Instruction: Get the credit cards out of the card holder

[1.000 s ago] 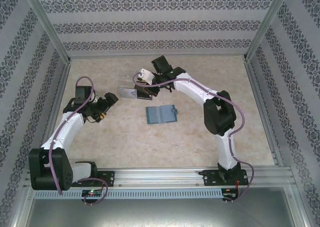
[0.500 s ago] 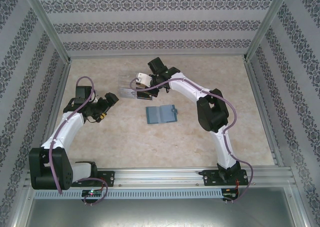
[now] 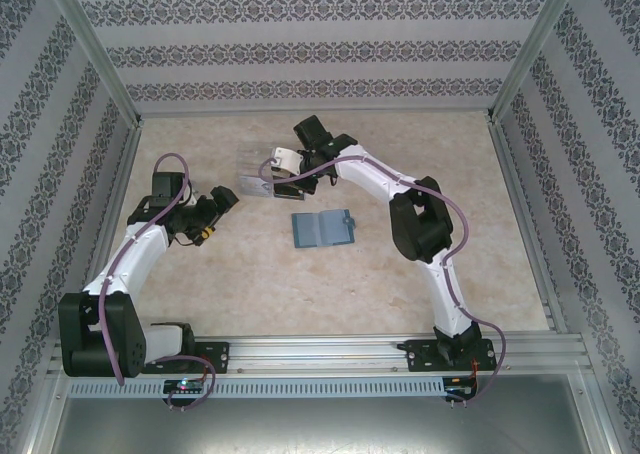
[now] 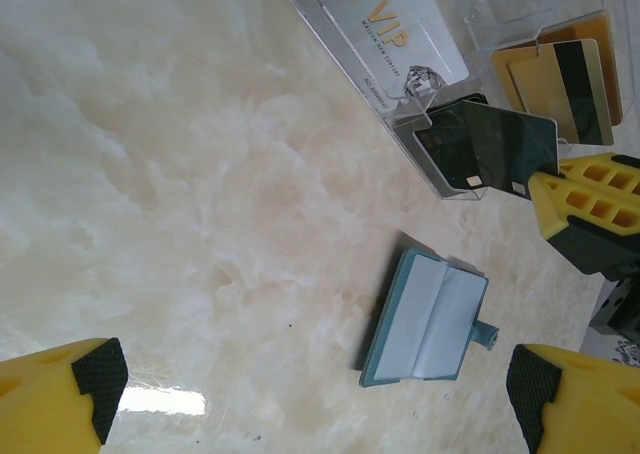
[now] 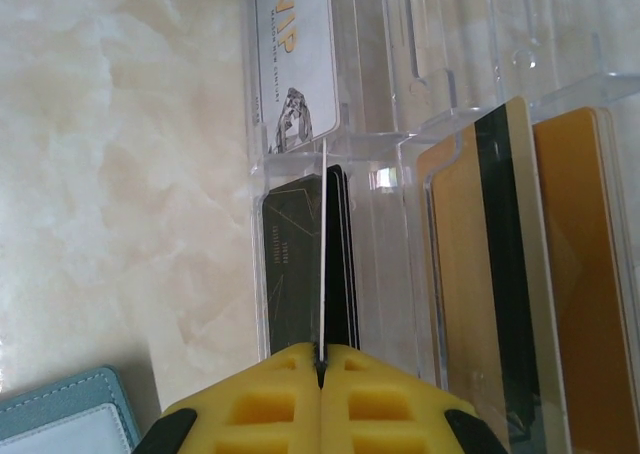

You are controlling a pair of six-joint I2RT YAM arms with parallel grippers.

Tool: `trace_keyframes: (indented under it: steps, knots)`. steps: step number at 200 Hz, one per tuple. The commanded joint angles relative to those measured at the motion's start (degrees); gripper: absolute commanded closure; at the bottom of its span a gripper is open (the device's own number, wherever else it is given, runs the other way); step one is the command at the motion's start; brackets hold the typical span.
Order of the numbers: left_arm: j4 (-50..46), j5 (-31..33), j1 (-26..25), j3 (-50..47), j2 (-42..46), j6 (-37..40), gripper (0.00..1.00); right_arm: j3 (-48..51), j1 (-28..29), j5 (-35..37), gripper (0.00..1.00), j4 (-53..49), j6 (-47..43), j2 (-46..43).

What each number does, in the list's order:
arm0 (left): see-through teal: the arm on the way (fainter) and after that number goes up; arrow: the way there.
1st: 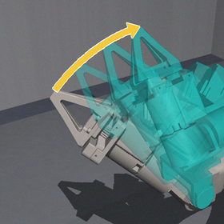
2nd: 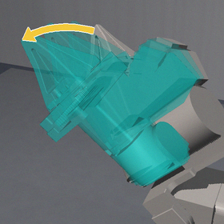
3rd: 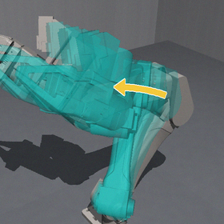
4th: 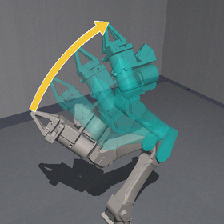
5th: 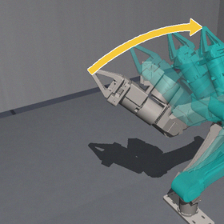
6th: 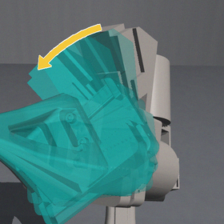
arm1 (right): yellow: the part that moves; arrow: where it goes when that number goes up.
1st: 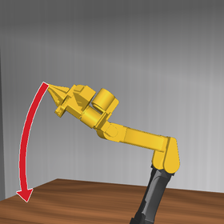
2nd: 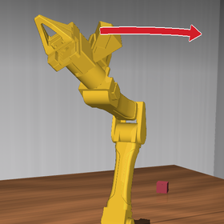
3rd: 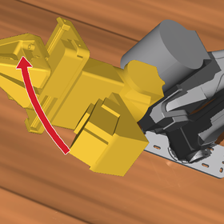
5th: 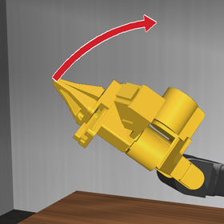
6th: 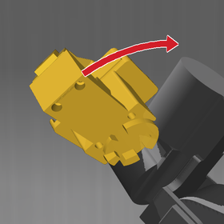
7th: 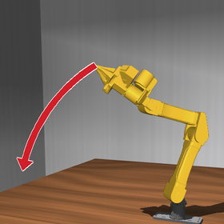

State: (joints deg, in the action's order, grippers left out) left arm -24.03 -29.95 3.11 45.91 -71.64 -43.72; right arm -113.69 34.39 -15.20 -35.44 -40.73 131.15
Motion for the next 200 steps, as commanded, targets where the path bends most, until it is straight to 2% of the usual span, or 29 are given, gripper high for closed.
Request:
trace_keyframes:
  steps: [1, 47, 70, 116, 141, 152, 200]
  knots:
    - [-0.5, -1.0, 0.7, -0.5, 0.2, 0.8, 0.01, -2.2, 0.4, 1.6, 0.93, -1.1, -0.6, 1.7]
    - [-0.6, -1.0, 0.7, -0.6, 0.2, 0.8, 0.01, -2.5, 0.8, 2.6, 0.86, -1.5, -0.8, 2.4]
    - [-0.6, -1.1, 0.7, -0.5, 0.2, 0.8, 0.01, -2.8, 1.1, 3.3, 0.8, -1.4, -0.2, 2.1]
    - [-0.7, -1.3, 0.6, -0.6, 0.3, 1.0, 0.0, -2.2, 1.3, 3.7, 0.71, -1.2, 5.2, -2.2]
    - [-0.7, -1.8, 0.4, -0.3, -0.1, 1.7, 0.0, 2.4, 1.3, 4.1, 0.61, 0.4, 12.1, -8.3]
    - [-0.5, -2.0, 0.2, -0.2, -0.2, 1.8, 0.0, 6.5, 1.2, 4.8, 0.6, 2.6, 17.1, -12.0]
    - [0.6, -1.5, -3.6, 0.4, -2.0, 1.5, 0.0, 32.9, 0.3, 6.5, 0.45, 16.0, 43.9, -29.1]
